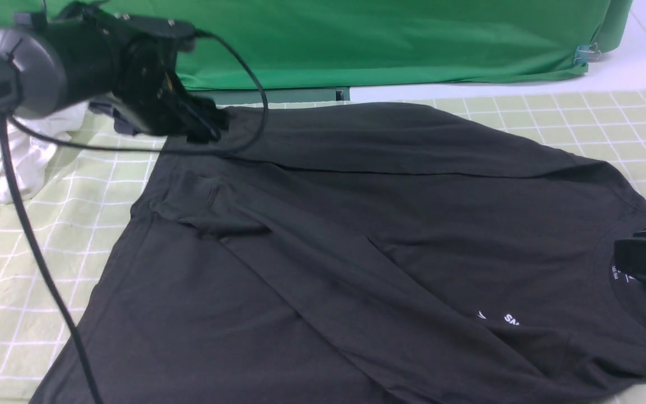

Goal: Fold a long-sleeved shirt over a green coffee tablecloth.
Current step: 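Grab the top left corner of the dark shirt with the left gripper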

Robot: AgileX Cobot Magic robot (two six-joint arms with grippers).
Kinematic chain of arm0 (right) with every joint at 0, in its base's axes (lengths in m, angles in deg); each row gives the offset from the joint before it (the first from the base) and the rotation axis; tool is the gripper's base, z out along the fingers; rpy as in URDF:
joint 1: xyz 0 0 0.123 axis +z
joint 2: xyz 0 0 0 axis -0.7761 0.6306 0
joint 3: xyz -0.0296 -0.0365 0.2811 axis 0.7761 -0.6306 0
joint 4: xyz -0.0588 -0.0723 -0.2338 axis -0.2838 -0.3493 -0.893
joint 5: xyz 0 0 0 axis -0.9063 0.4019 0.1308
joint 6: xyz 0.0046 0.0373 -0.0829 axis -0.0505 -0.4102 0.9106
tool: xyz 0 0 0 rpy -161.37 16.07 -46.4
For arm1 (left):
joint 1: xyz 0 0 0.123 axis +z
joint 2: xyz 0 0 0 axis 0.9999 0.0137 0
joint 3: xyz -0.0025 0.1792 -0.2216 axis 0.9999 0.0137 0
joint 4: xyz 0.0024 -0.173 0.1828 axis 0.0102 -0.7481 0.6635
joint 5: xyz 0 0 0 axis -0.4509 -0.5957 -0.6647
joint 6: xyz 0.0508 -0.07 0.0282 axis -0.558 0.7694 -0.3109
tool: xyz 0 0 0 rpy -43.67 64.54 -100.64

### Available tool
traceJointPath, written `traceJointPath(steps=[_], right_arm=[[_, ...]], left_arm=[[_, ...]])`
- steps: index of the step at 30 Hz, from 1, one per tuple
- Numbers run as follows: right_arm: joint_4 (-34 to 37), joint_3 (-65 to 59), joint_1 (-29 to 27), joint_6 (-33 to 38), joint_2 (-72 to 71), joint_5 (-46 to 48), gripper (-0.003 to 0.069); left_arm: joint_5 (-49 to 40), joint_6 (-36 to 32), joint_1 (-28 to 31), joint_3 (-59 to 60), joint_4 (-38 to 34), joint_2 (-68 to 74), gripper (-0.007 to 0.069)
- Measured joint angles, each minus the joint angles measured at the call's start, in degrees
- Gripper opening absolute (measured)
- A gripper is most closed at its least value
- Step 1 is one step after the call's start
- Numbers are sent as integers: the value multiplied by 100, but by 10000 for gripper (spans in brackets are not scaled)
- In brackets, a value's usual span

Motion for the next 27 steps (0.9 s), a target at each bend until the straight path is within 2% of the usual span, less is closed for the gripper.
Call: traceJointPath(steps=[3,7,10,21,24,27], right_arm=[[0,0,0,0,0,0,158],[0,0,0,0,0,0,163],[0,0,0,0,0,0,165],[0,0,0,0,0,19,172],[0,0,0,0,0,19,175],[0,0,0,0,0,19,177]], left_arm=[[17,18,90,-255,-221,203,525],[17,-88,354,-804,-1071,784,525],[-17,-488,473,-1172,-1649,1249,525],[118,-647,473,-1621,-1734,1922,521],[153,-647,473,-1669,-1734,1927,467],[94,-647,473,-1725,-1734,1927,313]])
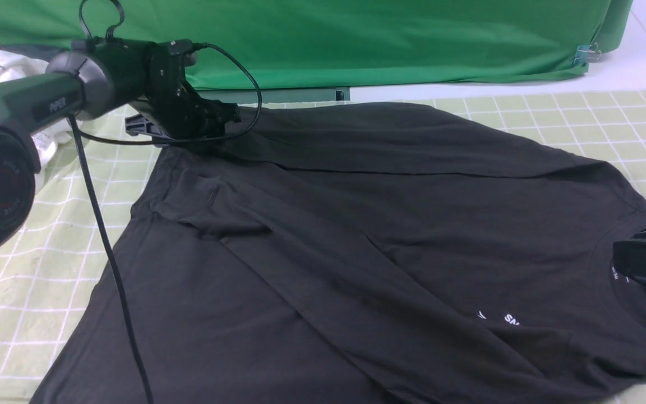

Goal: Fold a long-sleeved shirt over a green coffee tablecloth.
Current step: 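Grab the top left corner of the dark shirt with the left gripper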

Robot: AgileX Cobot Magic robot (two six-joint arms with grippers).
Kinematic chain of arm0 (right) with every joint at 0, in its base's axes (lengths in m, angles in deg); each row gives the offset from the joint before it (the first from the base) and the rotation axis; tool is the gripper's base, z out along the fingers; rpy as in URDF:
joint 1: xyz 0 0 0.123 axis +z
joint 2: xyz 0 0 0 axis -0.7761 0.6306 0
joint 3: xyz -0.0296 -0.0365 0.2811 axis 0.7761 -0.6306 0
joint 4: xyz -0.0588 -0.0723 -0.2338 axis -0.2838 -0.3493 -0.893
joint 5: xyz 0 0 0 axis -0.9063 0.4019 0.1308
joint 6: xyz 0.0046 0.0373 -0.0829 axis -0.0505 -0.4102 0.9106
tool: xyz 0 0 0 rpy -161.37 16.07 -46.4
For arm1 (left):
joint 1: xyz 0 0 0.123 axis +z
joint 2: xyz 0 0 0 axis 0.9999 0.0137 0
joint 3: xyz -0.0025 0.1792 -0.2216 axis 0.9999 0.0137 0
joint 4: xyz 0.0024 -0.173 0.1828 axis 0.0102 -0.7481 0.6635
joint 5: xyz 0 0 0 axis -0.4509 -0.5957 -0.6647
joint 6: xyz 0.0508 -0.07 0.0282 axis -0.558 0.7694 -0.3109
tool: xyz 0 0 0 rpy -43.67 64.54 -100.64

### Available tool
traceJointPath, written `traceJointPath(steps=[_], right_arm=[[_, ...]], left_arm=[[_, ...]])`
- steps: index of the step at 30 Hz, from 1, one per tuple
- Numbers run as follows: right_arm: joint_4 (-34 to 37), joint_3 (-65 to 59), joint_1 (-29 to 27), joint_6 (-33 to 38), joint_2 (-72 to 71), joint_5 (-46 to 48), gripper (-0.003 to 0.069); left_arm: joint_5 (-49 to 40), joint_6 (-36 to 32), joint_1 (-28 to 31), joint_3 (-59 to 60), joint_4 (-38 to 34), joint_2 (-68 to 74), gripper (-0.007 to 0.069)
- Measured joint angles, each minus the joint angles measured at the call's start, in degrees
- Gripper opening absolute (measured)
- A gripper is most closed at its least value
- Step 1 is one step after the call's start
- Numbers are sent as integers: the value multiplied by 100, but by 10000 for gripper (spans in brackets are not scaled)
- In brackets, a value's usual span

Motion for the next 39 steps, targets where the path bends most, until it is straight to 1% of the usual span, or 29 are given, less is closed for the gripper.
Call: traceJointPath(steps=[2,4,5,7,12,19,25,29,33,35,36,38,39], right_arm=[[0,0,0,0,0,5,179],[0,0,0,0,0,5,182],[0,0,0,0,0,5,183],[0,0,0,0,0,5,185],[0,0,0,0,0,29,187],[0,0,0,0,0,47,188],[0,0,0,0,0,47,188],[0,0,0,0,0,75,188],[0,0,0,0,0,207,195],[0,0,0,0,0,245,196],[0,0,0,0,0,252,196],[0,0,0,0,0,269,196],[0,0,0,0,0,270,196]], left_arm=[[-84,0,0,-29,0,-21,158],[-187,-50,0,-60,0,-52,61],[-238,-62,0,-60,0,-79,37],[-332,-86,0,-64,0,-112,17],[-786,-152,0,-71,0,-253,5],[-1249,-390,0,-85,0,-898,6],[-1211,-454,0,-109,0,-1009,11],[-1007,-514,0,-109,0,-830,20],[-728,-662,0,-109,63,-468,84],[-608,-704,0,-109,121,-263,160],[-577,-710,0,-109,143,-201,181],[-420,-728,0,-109,244,-83,272],[-403,-728,0,-109,256,-76,280]])
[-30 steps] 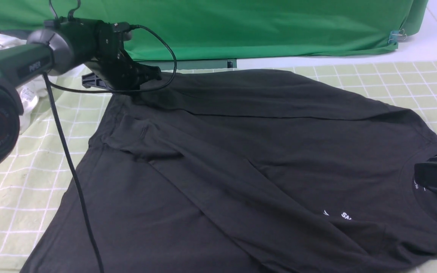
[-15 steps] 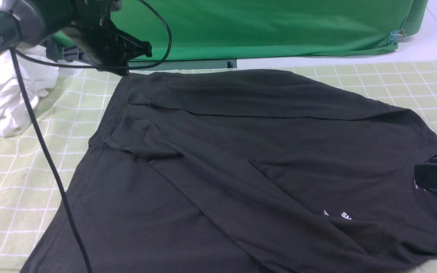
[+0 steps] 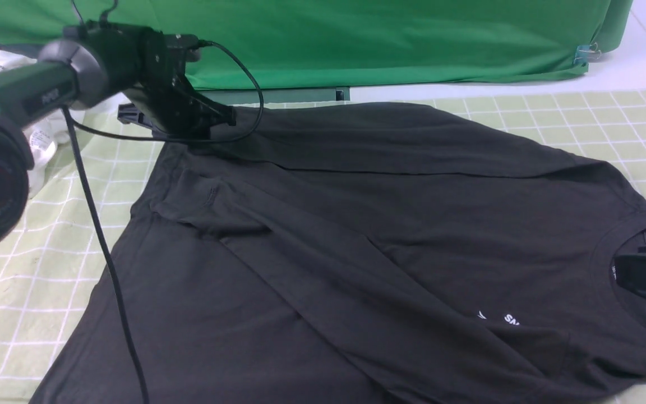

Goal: Fold a long-sleeved shirt over a green coffee tablecloth.
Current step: 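Grab the top left corner of the dark shirt with the left gripper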

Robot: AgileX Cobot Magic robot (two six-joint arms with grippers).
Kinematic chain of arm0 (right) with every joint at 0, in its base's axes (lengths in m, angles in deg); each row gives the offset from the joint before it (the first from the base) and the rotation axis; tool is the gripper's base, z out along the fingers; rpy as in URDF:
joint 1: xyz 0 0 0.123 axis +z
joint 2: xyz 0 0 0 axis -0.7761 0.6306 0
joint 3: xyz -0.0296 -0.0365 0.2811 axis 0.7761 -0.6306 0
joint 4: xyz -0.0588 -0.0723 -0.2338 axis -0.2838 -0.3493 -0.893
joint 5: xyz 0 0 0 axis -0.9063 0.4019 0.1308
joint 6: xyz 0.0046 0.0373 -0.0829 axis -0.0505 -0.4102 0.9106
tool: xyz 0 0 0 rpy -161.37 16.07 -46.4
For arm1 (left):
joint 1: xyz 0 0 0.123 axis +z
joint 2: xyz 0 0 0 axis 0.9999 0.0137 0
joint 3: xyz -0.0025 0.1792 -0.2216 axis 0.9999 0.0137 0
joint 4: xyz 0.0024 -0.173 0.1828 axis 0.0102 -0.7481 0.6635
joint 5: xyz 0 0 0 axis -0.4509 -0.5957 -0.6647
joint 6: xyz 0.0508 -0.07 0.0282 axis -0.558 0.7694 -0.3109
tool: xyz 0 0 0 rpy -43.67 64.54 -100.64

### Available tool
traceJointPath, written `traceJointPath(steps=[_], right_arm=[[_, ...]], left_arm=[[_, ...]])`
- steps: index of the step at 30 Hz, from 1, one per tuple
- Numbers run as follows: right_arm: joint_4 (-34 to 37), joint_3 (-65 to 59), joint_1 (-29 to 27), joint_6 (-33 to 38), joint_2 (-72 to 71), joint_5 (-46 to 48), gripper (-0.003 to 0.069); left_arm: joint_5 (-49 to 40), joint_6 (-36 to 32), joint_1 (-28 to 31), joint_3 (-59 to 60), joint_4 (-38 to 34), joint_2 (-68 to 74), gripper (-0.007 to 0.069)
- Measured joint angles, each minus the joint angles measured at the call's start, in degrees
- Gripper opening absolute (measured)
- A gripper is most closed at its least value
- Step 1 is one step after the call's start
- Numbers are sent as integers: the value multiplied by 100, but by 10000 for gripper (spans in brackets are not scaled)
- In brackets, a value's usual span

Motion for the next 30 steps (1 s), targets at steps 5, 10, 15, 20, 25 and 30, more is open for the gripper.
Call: traceJointPath(steps=[5,10,15,20,25,30], right_arm=[[0,0,0,0,0,6,196],[0,0,0,0,0,12,196],[0,0,0,0,0,12,196],[0,0,0,0,0,12,196],[0,0,0,0,0,12,196],[0,0,0,0,0,12,196]], left_arm=[[371,-4,0,0,175,109,435],[541,-12,0,0,182,186,446],[579,-14,0,0,114,272,386],[586,-14,0,0,-130,278,262],[567,-71,-5,-5,-157,278,110],[276,-274,-5,-5,-151,158,25]])
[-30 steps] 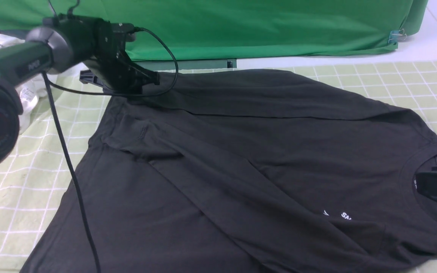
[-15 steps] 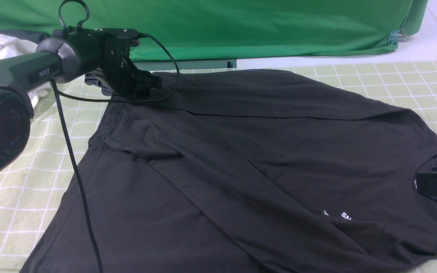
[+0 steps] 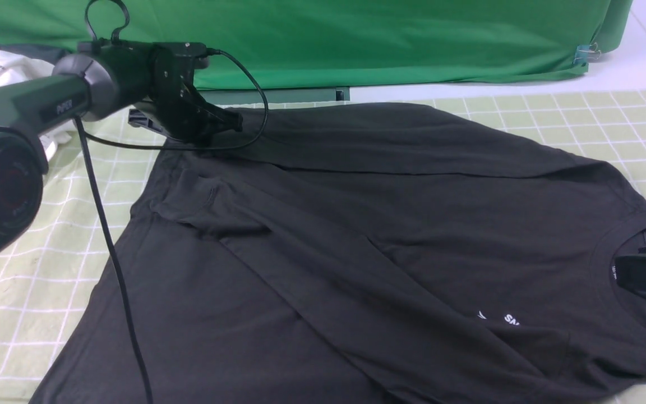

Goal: Fold a long-sleeved shirt over a green coffee tablecloth.
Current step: 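Grab the top left corner of the dark shirt with the left gripper, then fold the left side of the dark shirt inward over its body with the left gripper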

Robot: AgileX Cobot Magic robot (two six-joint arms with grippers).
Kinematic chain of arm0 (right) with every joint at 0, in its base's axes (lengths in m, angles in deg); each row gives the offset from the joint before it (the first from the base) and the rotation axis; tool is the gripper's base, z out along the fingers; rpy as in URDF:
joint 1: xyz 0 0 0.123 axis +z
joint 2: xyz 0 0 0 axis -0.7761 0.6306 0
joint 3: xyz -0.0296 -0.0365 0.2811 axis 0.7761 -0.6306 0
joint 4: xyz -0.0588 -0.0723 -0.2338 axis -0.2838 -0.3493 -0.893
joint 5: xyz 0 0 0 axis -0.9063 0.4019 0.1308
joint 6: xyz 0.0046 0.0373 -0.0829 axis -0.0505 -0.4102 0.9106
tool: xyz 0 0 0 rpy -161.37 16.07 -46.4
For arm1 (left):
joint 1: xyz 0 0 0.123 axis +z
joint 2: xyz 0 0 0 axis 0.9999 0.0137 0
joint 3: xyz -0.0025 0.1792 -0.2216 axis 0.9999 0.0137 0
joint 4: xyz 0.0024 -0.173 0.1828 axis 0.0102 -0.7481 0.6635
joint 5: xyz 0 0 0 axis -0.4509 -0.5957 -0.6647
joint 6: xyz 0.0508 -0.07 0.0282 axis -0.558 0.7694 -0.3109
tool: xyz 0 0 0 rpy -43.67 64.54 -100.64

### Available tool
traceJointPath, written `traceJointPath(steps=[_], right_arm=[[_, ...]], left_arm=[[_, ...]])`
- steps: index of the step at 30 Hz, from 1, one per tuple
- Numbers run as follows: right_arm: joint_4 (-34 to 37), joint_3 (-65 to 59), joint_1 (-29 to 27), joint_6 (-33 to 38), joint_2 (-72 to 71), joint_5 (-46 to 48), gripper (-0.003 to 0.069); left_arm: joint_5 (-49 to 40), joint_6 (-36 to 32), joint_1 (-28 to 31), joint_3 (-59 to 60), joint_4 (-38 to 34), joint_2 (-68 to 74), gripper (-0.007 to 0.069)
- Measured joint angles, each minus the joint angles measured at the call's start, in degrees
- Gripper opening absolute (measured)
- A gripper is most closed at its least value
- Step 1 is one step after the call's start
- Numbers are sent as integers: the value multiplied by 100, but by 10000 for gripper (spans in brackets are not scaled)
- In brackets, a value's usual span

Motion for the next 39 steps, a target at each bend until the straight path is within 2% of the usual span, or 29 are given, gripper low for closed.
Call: traceJointPath(steps=[8,14,15,18,20,24,30,39], right_arm=[[-5,0,0,0,0,-180,190],[-281,0,0,0,0,-253,190],[-392,0,0,-24,0,-274,190],[-522,0,0,-156,0,-280,190],[-555,0,0,-186,0,-280,190],[-567,0,0,-272,0,-285,190],[-579,0,0,-285,0,-294,190],[-580,0,0,-285,0,-343,194]], left_arm=[[-870,-76,0,0,-33,-565,25],[-1924,-353,0,0,-452,-1234,25],[-2373,-437,0,0,-632,-1401,25],[-2962,-481,0,40,-780,-1609,25],[-3166,-495,0,269,-854,-1822,25],[-3169,-495,-32,949,-860,-2323,25],[-2658,-321,-165,2901,-873,-3571,25],[-2087,-283,-217,4443,-990,-3967,44]])
